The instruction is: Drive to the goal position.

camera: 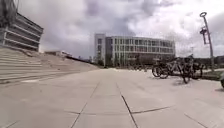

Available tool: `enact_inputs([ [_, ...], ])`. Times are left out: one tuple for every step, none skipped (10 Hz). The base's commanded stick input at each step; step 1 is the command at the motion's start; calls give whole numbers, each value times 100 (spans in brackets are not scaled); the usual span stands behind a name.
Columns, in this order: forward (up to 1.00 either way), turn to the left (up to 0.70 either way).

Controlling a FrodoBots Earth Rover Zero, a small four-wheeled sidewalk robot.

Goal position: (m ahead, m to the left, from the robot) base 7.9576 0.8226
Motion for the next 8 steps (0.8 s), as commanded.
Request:
enact_inputs([
  [70, -4],
  [70, -2],
  [70, 0],
  [70, 0],
  [70, 0],
  [70, 0],
  [70, -2],
  [70, -7],
])
